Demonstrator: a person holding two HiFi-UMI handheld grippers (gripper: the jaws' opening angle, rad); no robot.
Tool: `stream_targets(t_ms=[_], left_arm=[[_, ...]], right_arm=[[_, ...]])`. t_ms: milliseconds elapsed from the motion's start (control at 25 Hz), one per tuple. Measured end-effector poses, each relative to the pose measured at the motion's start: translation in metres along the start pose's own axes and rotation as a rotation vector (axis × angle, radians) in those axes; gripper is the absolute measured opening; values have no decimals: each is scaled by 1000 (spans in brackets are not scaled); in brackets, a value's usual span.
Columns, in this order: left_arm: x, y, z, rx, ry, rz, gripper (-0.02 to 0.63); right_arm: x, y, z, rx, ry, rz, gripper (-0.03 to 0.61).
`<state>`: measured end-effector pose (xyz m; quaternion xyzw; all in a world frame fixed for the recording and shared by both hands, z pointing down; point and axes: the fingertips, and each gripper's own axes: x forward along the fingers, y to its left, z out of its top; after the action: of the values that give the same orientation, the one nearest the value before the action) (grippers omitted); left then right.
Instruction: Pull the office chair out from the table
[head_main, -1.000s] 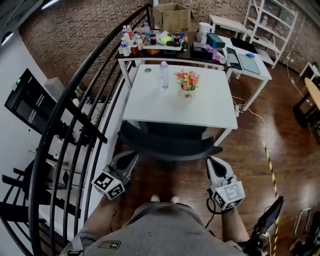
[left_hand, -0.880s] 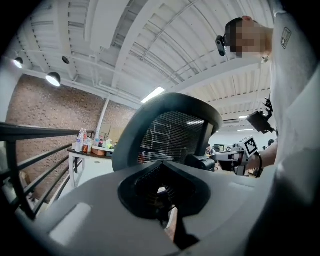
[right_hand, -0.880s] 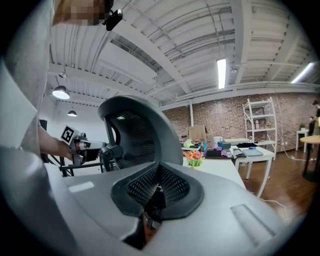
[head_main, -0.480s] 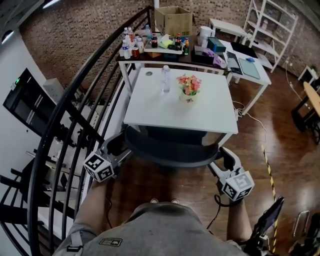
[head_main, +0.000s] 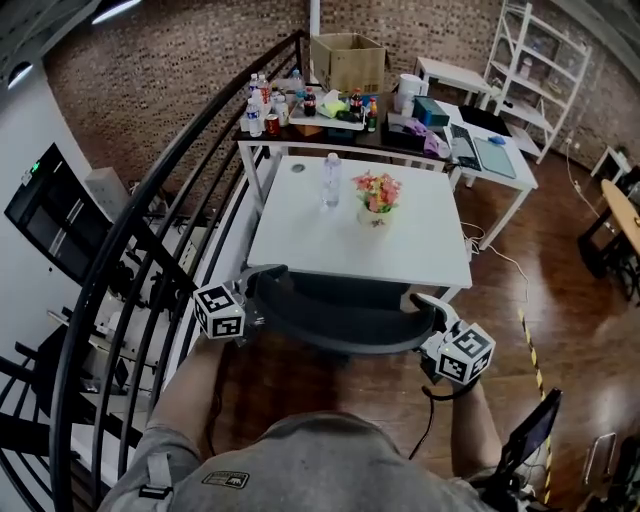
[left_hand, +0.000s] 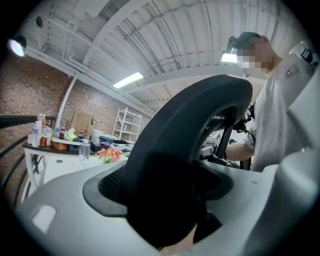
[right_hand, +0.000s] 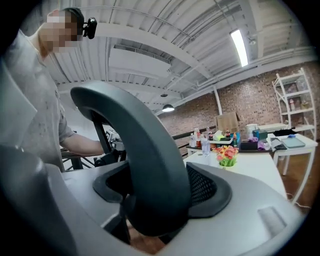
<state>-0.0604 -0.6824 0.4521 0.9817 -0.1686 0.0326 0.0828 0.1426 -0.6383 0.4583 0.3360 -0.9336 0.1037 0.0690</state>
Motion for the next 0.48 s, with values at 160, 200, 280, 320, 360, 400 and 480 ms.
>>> stream_targets(t_ms=[160, 200, 280, 320, 360, 400, 480], left_arm=[[9, -4, 1, -17, -14, -32, 383], [8, -5, 1, -20, -19, -31, 371], [6, -8, 2, -25, -27, -40, 356], [5, -10, 3, -25, -28, -47, 350], [5, -11, 3, -26, -27, -55, 343], [4, -12, 3, -29, -27, -63, 337], [2, -16, 3, -37, -29, -77, 321]], right_arm=[[14, 9, -5, -5, 19, 27, 328], [14, 9, -4, -8, 20, 26, 327], [12, 11, -3, -11, 21, 24, 322], [11, 12, -2, -11, 21, 23, 321], [10, 12, -2, -11, 22, 21, 319], [10, 13, -2, -11, 23, 19, 319], [8, 15, -3, -16, 21, 18, 319]])
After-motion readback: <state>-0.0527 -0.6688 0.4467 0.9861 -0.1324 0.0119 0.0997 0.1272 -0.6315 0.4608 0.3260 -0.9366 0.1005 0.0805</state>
